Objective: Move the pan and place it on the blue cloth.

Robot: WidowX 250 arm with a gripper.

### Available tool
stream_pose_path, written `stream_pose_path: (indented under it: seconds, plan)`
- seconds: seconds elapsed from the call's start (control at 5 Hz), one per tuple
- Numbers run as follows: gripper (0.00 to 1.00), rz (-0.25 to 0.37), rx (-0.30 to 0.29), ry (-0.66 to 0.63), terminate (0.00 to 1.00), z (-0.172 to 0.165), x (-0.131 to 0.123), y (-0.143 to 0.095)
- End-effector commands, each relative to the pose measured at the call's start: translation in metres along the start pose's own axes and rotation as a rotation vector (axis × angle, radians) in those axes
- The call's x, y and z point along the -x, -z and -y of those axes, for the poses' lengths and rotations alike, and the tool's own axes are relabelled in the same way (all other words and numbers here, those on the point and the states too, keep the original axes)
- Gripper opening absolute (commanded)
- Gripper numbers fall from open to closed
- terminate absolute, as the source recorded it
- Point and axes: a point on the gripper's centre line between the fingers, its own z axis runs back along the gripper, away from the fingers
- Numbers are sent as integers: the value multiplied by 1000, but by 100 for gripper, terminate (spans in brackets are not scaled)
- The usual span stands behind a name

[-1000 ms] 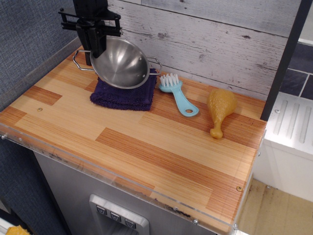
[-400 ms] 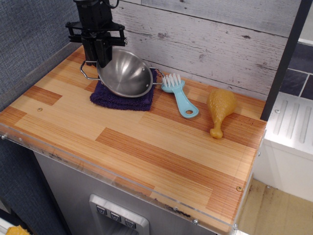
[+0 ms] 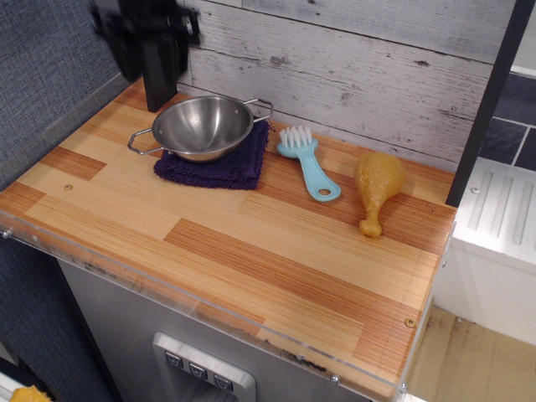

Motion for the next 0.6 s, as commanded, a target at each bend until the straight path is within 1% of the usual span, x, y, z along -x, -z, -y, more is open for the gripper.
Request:
stream_pose_path:
  seconds: [0.0,0.2,0.4]
  plan:
    - [100,49,-40,21,0,43,27,-53]
    - [100,27,-44,18,0,48,33,-44]
    - [100,41,-31,91,0,45,30,-40]
